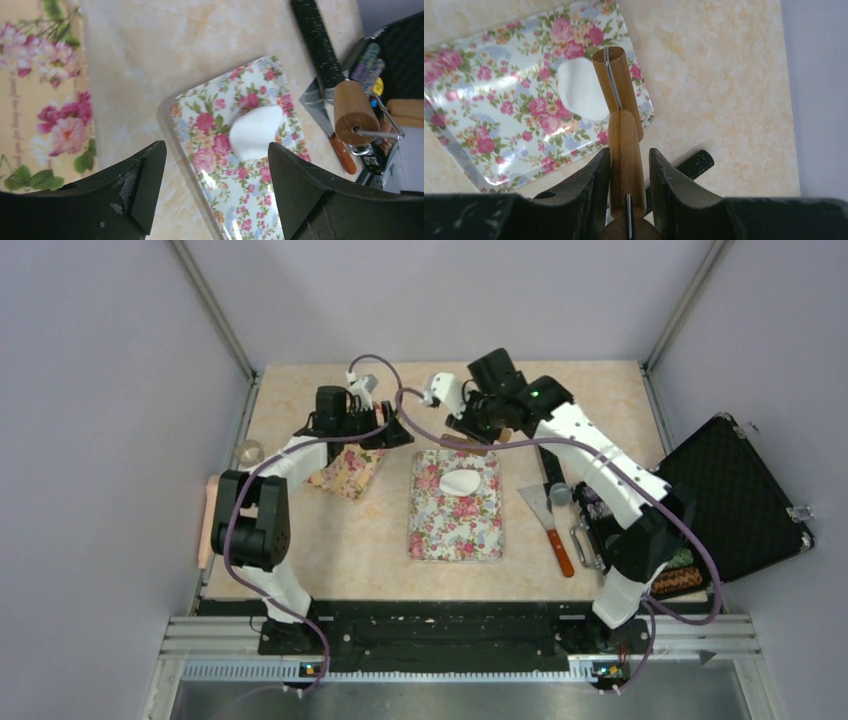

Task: Roll out the dumpling wrappers from the dough
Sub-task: Flatten out the dough on the work surface.

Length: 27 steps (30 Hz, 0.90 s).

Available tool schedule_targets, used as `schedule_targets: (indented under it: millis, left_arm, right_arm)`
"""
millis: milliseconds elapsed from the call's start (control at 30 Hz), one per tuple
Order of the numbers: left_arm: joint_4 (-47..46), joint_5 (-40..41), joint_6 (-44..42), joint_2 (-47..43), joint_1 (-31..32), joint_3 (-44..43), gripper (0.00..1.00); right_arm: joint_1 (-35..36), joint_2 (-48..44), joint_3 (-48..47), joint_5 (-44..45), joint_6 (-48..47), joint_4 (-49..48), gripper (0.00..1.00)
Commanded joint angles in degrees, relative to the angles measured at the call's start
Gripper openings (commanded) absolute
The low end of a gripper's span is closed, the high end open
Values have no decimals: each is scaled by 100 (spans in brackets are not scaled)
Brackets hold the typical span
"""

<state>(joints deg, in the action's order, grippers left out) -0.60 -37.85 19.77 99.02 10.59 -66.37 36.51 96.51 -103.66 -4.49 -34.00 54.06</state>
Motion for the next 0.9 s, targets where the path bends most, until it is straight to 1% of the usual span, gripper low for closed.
schedule_targets:
  millis: [0,100,200,400,500,600,733,800,867]
  left_arm:
    - [279,595,24,455,-7,-221,79]
    - [355,686,53,661,74,-263,77]
    - [471,913,5,816,218,-339,76]
    - [712,1219,-58,1077,439,-504,74]
    - [860,1348,-85,1226,499,-616,70]
    - [999,1443,-96,1369,522,-731,65]
    - [1181,1535,-120,1538,582,-854,57]
    - [1248,1588,-135,1630,628,-909,50]
    - [1323,1627,-165,1697,659,-978,39]
  right_arm:
    - [474,376,-272,860,-1033,470,0]
    - [824,486,-68,1001,-1523,465,0]
    - [1010,629,81,1049,-1751,459,0]
    - [1057,578,724,782,-2206,-210,0]
    - [1054,564,1104,733,-2398,-522,0]
    - [1054,576,1505,898,-2594,-801,0]
    - [1049,488,1899,861,-2895,-994,0]
    - [1051,463,2012,754,-3006,-979,0]
    - [1052,484,2058,612,-3065,-805,0]
